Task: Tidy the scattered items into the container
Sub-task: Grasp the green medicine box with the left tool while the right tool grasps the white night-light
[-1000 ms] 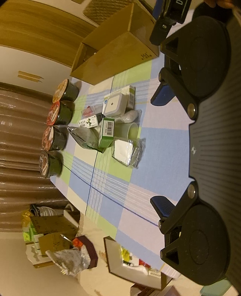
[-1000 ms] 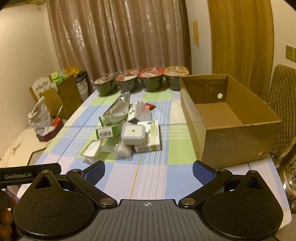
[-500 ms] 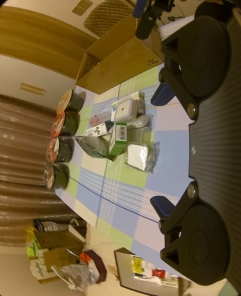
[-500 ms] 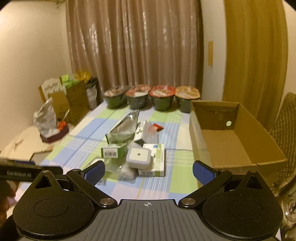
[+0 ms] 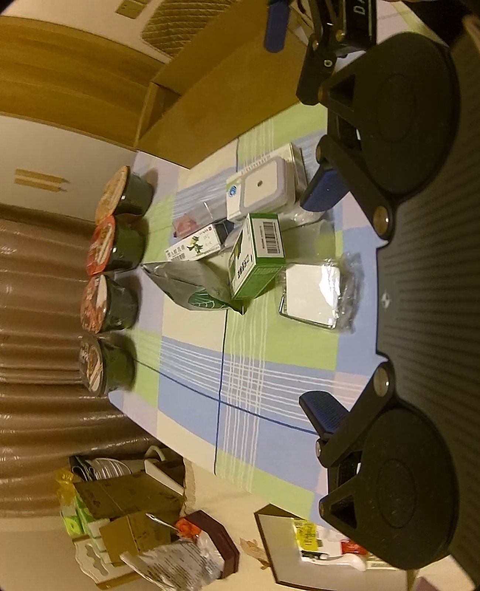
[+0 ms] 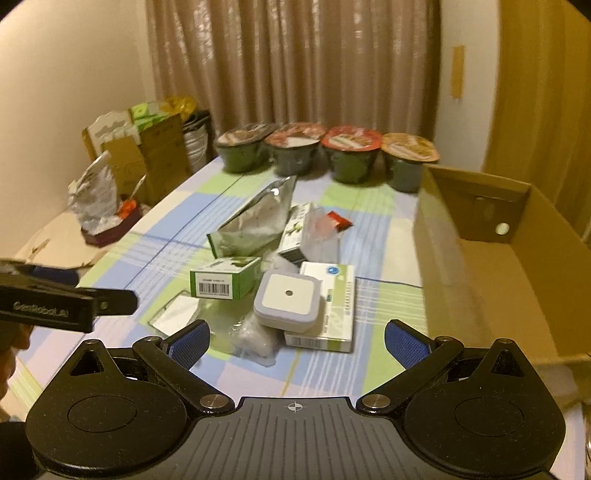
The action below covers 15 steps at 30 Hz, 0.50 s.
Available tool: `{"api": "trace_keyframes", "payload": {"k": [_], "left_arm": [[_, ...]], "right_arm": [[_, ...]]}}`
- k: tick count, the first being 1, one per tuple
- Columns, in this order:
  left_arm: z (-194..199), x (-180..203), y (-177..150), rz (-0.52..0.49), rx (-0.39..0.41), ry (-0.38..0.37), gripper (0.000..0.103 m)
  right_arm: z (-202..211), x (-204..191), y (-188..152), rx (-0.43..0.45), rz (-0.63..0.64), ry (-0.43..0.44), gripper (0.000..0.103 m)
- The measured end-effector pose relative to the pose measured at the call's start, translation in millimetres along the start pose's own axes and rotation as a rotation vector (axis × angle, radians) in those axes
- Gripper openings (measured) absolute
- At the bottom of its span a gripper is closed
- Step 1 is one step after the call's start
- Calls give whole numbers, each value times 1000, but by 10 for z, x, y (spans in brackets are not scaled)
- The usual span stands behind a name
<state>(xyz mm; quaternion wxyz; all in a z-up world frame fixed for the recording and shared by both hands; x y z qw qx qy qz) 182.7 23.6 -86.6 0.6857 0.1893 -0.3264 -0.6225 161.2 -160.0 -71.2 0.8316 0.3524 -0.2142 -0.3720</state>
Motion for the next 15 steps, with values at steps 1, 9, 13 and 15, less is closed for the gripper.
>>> {"api": "trace_keyframes", "payload": {"k": [1,9,13,15], "left_arm": [[-58,10,9,-7,-4,-4,102],[-386,37,119,-33,-11,-43,101],[-502,95,163,-37,6,-53,101],[-542,128,187,-35,24,-57,101]], "right_arm": [[-60,10,-12,-8,7,1,103],[-530,155,21,-40,-2,12,103],[-699,191,32,-49,-31,33,103],[-739,198,48,-46,-59,47,103]]}}
Point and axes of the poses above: each gripper's, at about its wrist camera, not at the fingertips, and z roughly against the way its jaws point, x to its right, y to its top, the point moved 9 cm from there along -z, roughly the way its jaws point, and after that the axes turned 11 degrees about z, right-handed, at the moved point
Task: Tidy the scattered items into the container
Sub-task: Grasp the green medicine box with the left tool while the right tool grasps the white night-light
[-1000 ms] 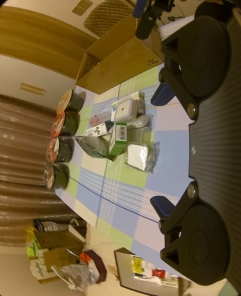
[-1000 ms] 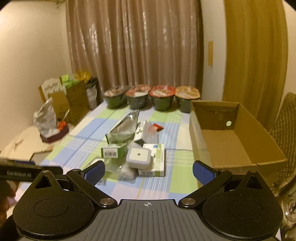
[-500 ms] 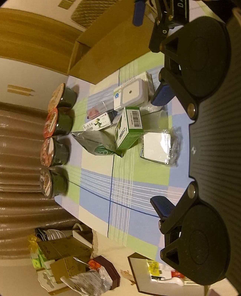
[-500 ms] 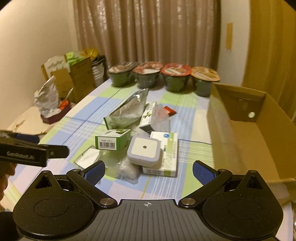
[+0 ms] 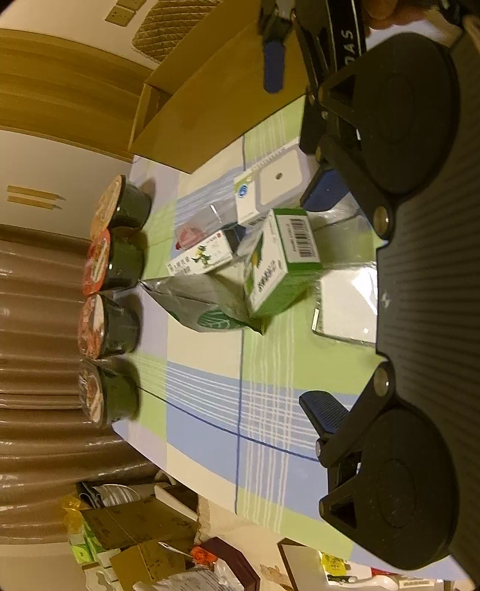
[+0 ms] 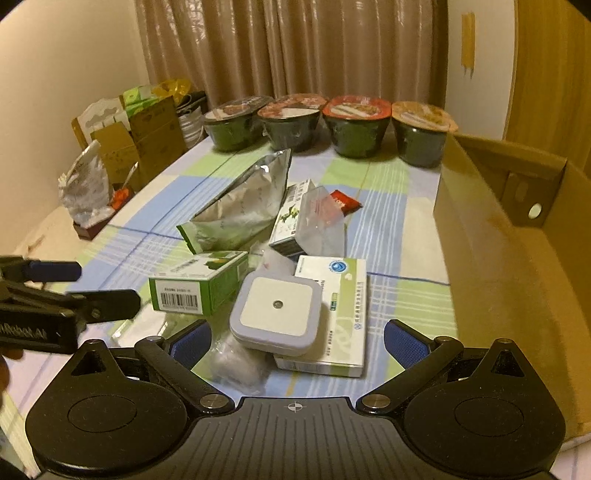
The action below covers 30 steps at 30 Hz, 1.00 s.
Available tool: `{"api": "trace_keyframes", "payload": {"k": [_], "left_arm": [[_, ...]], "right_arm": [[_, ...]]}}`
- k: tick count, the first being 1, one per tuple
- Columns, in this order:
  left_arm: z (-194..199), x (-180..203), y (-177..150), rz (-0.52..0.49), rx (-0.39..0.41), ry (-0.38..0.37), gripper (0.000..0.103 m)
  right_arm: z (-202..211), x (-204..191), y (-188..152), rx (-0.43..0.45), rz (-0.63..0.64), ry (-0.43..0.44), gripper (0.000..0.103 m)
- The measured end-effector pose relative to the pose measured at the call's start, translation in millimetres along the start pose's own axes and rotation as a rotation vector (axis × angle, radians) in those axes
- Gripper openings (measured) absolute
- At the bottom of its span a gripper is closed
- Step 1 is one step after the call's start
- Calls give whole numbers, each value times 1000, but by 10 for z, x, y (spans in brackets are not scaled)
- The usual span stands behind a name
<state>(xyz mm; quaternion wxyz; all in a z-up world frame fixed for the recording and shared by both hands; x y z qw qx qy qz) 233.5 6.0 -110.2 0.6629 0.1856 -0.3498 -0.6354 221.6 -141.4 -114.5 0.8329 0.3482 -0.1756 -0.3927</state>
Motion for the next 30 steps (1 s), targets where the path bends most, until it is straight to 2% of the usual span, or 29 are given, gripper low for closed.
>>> {"api": "trace_keyframes", "payload": {"k": [4,6,15,16,17,18,26,27,28,30], "left_arm": [[-28,-41,55,61,40,8,101],[-41,-103,66,91,52,18,101],[-120,-243,107,159,56,22,101],[-123,-251,121,171,62,23,101],[-127,-257,133,182,67,24,101],[-128,-262,141,190,74,25,101],[-168,-250,97,204,83,25,101],[-175,-242,94,201,81,23,101],[-182,-231,89,197,78,20,101],[-193,-219,85,187,75,20,101]], "right_arm": [[-74,7,56,-4,-21,12,103],[-124,-18,74,-7,13,8,103],[-369,-13,89,-57,-28,46,103],[-394,-16,92,-62,-32,51,102],[-418,-21,91,-71,-27,55,95],[-449,-24,85,-85,-20,55,83],[-595,-19,28,-137,-35,60,83],[-612,-21,20,-147,-38,64,81],[-617,-22,17,-152,-36,66,70],[-591,-6,22,-158,-35,47,69]]}}
Point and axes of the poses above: each gripper's, at about its wrist camera, not at the fingertips, and z roughly against the way its jaws point, x to its right, y to its top, the point moved 9 cm from there along -z, roughly the way its jaws point, and after that the axes turned 11 degrees about z, right-handed, at the moved point
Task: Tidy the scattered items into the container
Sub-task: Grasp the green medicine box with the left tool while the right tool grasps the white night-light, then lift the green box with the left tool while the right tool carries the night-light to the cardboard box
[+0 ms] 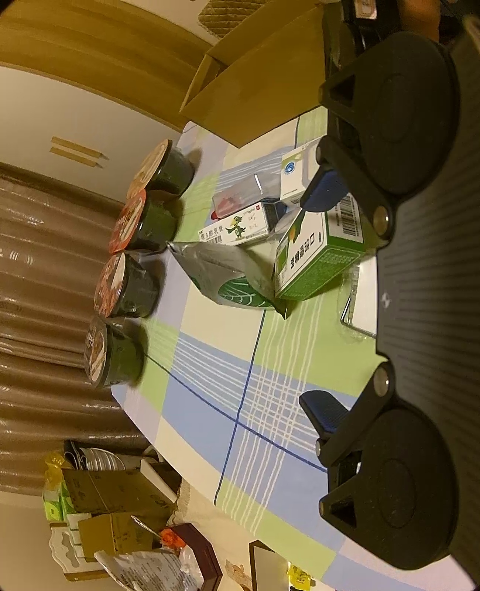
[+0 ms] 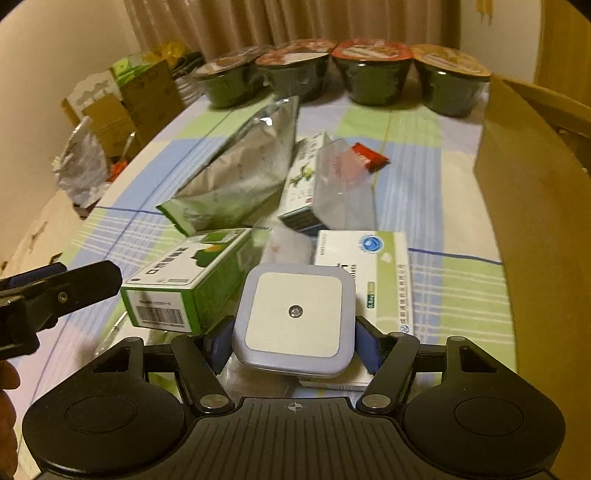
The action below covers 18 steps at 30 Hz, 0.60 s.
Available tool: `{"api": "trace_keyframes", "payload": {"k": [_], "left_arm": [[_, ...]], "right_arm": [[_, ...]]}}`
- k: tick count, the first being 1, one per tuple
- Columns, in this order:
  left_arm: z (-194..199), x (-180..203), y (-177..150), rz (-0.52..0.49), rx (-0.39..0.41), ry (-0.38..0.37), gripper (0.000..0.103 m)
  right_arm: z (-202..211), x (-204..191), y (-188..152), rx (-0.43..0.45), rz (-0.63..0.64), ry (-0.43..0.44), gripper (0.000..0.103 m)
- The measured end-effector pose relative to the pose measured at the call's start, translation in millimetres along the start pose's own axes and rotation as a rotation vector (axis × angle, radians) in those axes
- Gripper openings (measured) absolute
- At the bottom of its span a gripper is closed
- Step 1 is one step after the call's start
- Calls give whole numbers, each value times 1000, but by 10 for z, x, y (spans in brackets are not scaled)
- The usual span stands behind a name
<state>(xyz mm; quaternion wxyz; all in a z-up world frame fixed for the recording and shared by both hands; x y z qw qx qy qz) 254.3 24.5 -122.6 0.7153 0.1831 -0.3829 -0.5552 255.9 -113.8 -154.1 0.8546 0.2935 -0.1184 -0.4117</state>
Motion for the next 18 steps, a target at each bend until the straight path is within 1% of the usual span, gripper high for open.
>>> {"api": "trace_keyframes", "payload": {"k": [5,10,12,14,15,18], "left_arm": [[-45,109,0,-33,-5,-12,101],[-172,317,-58,-79,-29,-40,100],[-238,370,-87,-91,-41,-42,96],[-309,404,-110,-112,-54,-28,92],[-345,418,-121,-119,-61,-22,88],[-431,444,-154,-129,-76,-14,83]], "right_arm": [[145,118,16,21,-6,-48,69],[232,271,8,33,-30,-66,69],[249,291,16,36,-32,-68,69],[256,292,33,40,-32,-69,69],[253,298,37,37,-30,-75,69],[242,340,38,30,-38,-88,69]]}}
Point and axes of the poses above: each gripper's, at about its wrist camera, not at the fingertips, and z roughly against the way its jaws point, x to its right, y to its top, the point moved 9 cm from there along -z, roughly the way its jaws point, and after that the axes turned 11 degrees about z, right-handed, at the moved point
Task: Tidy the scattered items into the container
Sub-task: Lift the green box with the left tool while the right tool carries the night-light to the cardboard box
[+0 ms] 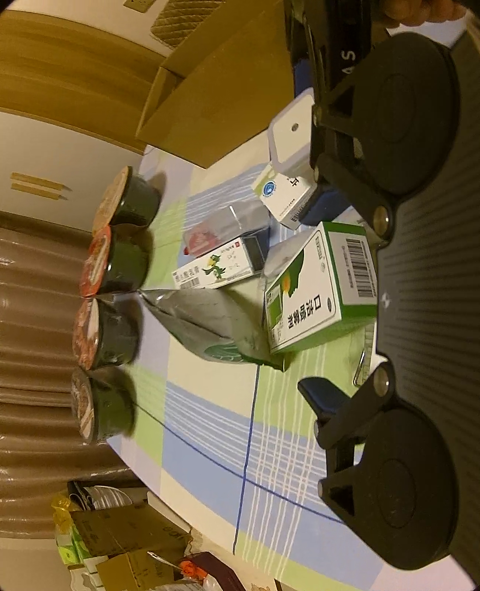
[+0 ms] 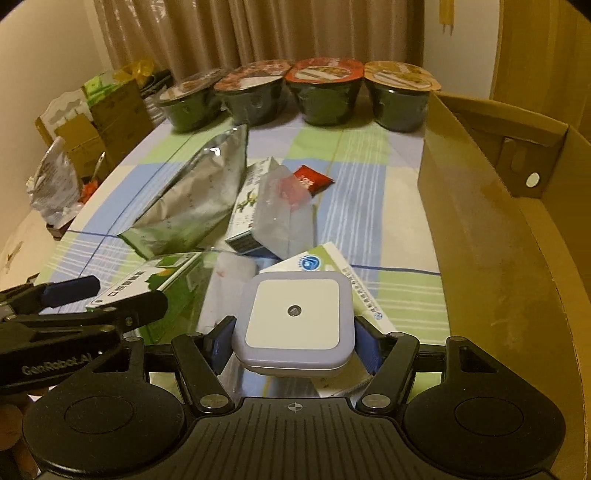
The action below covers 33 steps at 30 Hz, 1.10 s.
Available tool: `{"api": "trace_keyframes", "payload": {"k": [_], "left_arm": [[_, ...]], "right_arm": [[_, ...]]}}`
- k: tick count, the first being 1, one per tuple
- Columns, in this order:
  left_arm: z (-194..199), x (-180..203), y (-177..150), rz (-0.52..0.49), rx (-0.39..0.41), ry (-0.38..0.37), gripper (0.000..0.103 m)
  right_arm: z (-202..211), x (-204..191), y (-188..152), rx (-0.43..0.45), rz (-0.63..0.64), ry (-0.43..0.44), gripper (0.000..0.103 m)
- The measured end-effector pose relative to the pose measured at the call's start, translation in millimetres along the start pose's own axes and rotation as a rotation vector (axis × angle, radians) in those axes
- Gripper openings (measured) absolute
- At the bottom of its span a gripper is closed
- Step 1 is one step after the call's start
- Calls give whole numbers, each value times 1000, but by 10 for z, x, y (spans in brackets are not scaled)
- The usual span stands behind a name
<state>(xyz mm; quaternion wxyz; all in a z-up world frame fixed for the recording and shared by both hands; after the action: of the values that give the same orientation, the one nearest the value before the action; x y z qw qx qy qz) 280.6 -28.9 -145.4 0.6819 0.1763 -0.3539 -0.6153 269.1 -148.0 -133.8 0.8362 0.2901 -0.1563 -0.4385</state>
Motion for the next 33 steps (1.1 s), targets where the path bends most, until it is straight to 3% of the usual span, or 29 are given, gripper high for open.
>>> {"api": "trace_keyframes", "payload": {"k": [4,6,11,17,23,27,33], "left_arm": [[-96,28,-45,-24,-19,11,78],[-120,40,-69,-41,-31,15,63],[-46,-46,-109,-75,-40,66,53],[-24,-127,-63,-58,-43,79,52],[-189,-79,-16,-94,-67,95,58],[-282,-90,-48,-94,-99,103,52],[-119,-128,-64,-74,-52,82,51]], "right_arm": [[-2,36,0,-2,4,-14,69],[-9,36,5,-2,9,-15,69],[-15,26,8,-3,9,-10,69],[-22,18,16,-2,7,-6,69],[-32,20,29,-1,7,2,69],[-37,23,35,0,6,4,69],[-37,-13,48,-2,3,16,69]]}}
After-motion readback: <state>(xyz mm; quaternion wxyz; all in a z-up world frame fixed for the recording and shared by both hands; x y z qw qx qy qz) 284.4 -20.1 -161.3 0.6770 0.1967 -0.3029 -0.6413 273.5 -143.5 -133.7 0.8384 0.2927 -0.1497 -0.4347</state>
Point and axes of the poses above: each gripper's, at about its wrist camera, not at the fingertips, and z roughly against the way its jaws point, x to its right, y to its top, the point moved 9 cm from there along -z, roughly the way its jaws point, and after that the axes turned 11 degrees about z, right-handed, at the moved point
